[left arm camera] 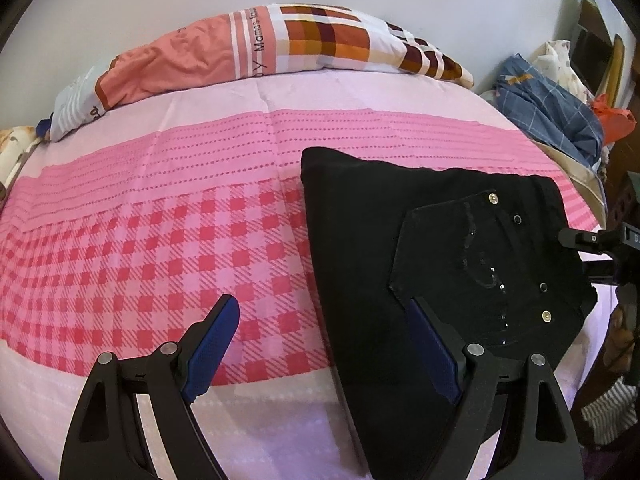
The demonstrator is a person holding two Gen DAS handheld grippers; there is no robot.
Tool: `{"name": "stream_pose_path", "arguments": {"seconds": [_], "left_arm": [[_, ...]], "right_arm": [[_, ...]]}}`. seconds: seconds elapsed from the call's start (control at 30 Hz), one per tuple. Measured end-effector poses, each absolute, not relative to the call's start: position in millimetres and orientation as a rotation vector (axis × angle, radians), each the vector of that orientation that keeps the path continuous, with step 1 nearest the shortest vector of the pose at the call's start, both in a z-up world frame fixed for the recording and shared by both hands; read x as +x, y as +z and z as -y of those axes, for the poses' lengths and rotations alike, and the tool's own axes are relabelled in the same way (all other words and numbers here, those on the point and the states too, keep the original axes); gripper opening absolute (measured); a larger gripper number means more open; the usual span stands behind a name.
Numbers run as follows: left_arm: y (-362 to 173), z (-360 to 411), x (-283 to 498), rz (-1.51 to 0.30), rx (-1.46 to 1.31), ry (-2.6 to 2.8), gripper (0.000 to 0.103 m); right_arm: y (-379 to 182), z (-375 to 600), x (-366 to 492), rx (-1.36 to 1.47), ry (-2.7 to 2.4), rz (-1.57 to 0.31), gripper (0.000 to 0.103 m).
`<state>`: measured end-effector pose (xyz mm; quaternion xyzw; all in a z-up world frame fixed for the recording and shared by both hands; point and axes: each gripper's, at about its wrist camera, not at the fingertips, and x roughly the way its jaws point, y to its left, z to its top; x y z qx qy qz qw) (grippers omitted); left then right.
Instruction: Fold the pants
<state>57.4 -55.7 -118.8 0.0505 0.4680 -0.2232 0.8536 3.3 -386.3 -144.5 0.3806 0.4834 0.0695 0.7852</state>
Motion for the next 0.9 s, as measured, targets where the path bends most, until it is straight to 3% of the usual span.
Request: {"name": "stream_pose_path", "arguments": {"seconds": [0.43,0.5,0.63,0.7,0.83,0.9], "left_arm": [[-140,68,74,-1.090,0.053,-0.610,0.085],[-145,70,79,-1.126,0.031,-0.641,0.085],[-146,69,87,-1.138,-0.019,-0.717,0.085],[-146,72,91,-1.144,-0.016,-0.764,0.085],[-145,84,94,-1.153,0.040,-0.812,0.078],[-145,83,98,-1.164,0.023,-0.823,0.077]], "right_arm": [[-151,386,30,0.798,0.309,-1.039,0.082],[-152,386,35,0.791,0.336,-1.053,0.078],[-157,393,41,0.791,0.357,-1.083,0.052],[-160,397,40,0.806,0.373,-1.093,0.045],[-159,394,41,0.758,0.386,-1.110,0.045],[-157,392,44,0.747,0.397,-1.122,0.054]]}}
